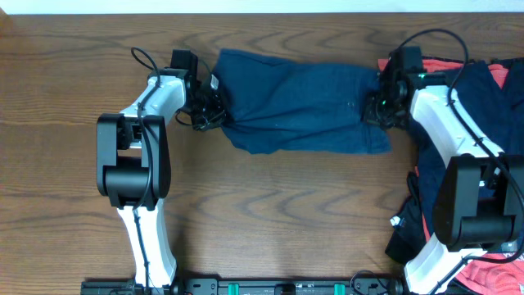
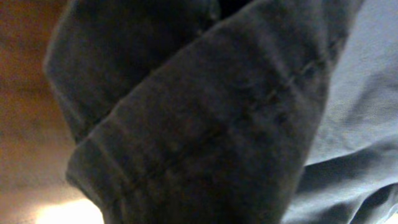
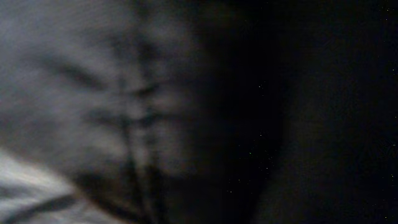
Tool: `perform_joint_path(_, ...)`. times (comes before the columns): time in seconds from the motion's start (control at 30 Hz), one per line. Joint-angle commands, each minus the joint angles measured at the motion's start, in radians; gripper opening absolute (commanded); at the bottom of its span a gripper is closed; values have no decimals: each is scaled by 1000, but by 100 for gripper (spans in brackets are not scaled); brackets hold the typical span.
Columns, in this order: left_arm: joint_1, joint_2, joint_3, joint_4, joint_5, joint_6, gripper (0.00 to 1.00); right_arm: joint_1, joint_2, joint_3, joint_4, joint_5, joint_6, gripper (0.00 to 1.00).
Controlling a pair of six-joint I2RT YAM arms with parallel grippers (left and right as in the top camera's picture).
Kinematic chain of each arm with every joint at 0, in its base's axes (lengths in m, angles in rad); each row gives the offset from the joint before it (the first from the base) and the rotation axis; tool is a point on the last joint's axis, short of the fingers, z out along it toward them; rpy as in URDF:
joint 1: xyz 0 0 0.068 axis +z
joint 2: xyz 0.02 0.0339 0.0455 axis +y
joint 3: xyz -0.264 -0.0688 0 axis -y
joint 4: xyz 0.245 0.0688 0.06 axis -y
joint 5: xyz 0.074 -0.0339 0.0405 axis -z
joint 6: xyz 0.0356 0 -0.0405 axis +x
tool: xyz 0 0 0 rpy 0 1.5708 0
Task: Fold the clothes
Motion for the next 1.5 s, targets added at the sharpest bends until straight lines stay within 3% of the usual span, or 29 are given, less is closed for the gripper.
perform_joint_path(0.0, -10, 42, -38, -55, -114, 17, 6, -32, 5, 49, 16, 33, 7, 1)
perform_joint_path(0.47, -107, 41, -83, -90, -114, -55, 6, -26, 8, 53, 23, 25, 15, 1)
perform_joint_path(0.77, -106, 41, -208, -74, -114, -70, 6, -26, 8, 53, 37, 25, 16, 1)
perform_joint_path(0.8, -106, 41, -211, -72, -115, -70, 11, -26, 8, 53, 39, 24, 16, 1)
perform_joint_path(0.93, -94, 41, -211, -49, -115, -79, 65, -27, 8, 53, 45, 13, 15, 1)
perform_joint_path(1.1, -47, 41, -211, -3, -113, -140, 87, -33, 8, 56, 57, 14, 16, 1)
perform_joint_path(1.37, 56, 41, -206, 94, -110, -175, 91, -64, 7, 102, 67, 14, 7, 1)
perform_joint_path(1.47, 89, 41, -202, 132, -111, -195, 73, -74, 7, 135, 59, 11, -11, 1)
